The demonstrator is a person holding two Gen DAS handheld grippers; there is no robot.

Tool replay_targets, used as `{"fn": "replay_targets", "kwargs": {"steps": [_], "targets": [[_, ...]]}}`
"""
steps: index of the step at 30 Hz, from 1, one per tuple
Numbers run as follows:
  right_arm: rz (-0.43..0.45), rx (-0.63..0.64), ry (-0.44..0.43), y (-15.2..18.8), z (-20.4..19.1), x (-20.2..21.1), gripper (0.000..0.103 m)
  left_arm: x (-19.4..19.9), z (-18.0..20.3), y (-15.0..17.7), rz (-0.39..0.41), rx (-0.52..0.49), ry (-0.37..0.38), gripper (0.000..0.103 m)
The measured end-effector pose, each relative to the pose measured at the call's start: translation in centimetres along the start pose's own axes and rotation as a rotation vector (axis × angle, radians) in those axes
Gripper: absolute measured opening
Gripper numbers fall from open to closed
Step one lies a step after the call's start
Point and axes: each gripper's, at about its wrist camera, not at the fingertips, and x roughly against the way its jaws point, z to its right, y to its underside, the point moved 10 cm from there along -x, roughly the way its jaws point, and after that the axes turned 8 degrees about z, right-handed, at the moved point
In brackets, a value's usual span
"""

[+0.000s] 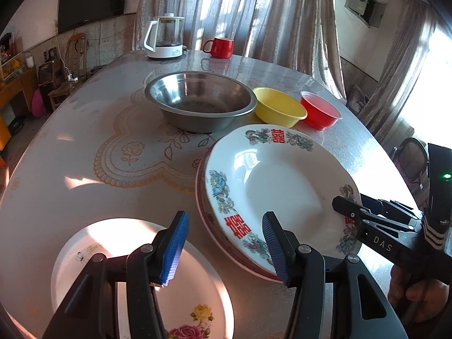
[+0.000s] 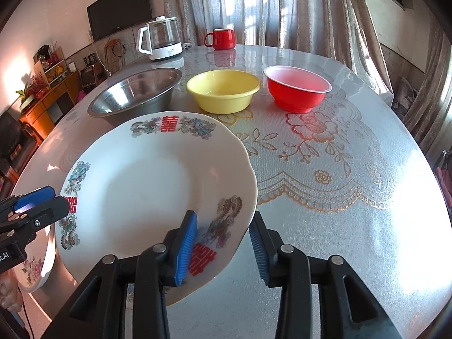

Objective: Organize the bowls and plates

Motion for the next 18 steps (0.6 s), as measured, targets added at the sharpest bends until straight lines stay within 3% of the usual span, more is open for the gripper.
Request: {"fn": "replay_targets", "kwargs": {"steps": [18], "targets": [[0.071,-0.057,0.012,-0.8,0.8,2.1,0.038,2.3,-1.0,0.9,0.015,0.01,-0.035,0.055]]}}
